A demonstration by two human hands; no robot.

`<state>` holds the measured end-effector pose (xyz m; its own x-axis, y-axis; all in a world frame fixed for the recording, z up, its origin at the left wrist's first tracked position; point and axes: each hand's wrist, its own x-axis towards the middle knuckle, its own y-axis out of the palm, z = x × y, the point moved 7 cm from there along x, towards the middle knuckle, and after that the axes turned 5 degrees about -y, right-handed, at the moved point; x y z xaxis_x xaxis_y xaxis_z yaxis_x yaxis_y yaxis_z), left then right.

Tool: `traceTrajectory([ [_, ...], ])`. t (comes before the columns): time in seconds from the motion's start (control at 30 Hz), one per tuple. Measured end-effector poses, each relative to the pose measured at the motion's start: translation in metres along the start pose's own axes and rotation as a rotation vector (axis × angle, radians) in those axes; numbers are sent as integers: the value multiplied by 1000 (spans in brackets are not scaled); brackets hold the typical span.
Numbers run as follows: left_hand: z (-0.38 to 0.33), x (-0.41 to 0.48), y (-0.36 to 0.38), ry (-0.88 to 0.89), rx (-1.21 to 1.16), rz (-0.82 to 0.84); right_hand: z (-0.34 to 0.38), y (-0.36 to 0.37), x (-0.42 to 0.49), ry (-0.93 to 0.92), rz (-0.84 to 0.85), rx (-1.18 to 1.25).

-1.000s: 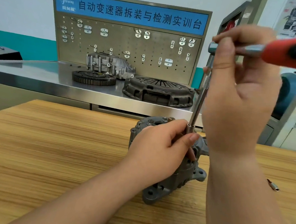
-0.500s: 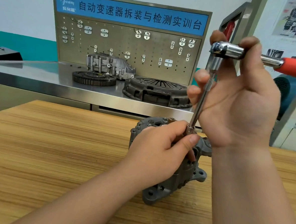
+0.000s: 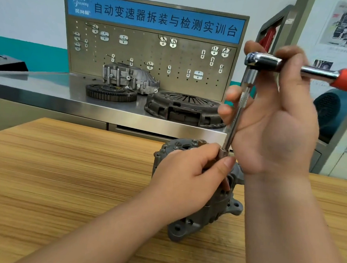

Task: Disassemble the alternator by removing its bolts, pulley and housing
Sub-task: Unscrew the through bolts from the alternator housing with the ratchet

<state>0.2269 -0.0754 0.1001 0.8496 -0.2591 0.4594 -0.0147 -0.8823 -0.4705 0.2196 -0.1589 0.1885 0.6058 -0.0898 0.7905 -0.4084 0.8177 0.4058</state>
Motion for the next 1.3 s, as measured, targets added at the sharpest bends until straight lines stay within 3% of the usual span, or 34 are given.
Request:
traceTrajectory([
  [0.1, -1, 0, 0, 5, 37, 6, -7, 0, 0, 101, 27, 175],
  [0.17, -1, 0, -1, 4, 60, 0, -6, -2, 1, 79, 20, 121],
  [0.23, -1, 1, -2, -12, 77, -12, 3, -4, 1, -50, 3, -107],
  [0.33, -2, 2, -2, -27, 57, -12, 29, 9, -1, -444, 55, -702],
  [0.4, -3, 1, -1, -31, 44, -13, 32, 19, -6, -587, 107, -890],
  [0.57, -1, 1, -1, -30, 36, -29, 19, 6, -3, -288, -11, -500],
  [0.7, 0, 0, -1, -14, 28, -28, 4, 0, 0, -54, -20, -86],
  [0.8, -3, -1, -2, 13, 29, -26, -3, 0, 1, 33, 8, 64],
  [0.9, -2, 0, -2, -3, 58, -19, 3, -1, 1, -28, 9, -54],
  [1.03, -1, 2, -2, -21, 63, -27, 32, 9, -1, -448, 54, -718],
  [1.1, -2, 2, -2, -11, 66, -27, 35, 15, -5, -565, 70, -864],
  [1.17, -3, 1, -2, -1, 75, -33, 31, 13, -6, -511, 27, -783],
  [1.3, -3, -1, -2, 18, 35, -36, 13, 8, -4, -194, -12, -354],
])
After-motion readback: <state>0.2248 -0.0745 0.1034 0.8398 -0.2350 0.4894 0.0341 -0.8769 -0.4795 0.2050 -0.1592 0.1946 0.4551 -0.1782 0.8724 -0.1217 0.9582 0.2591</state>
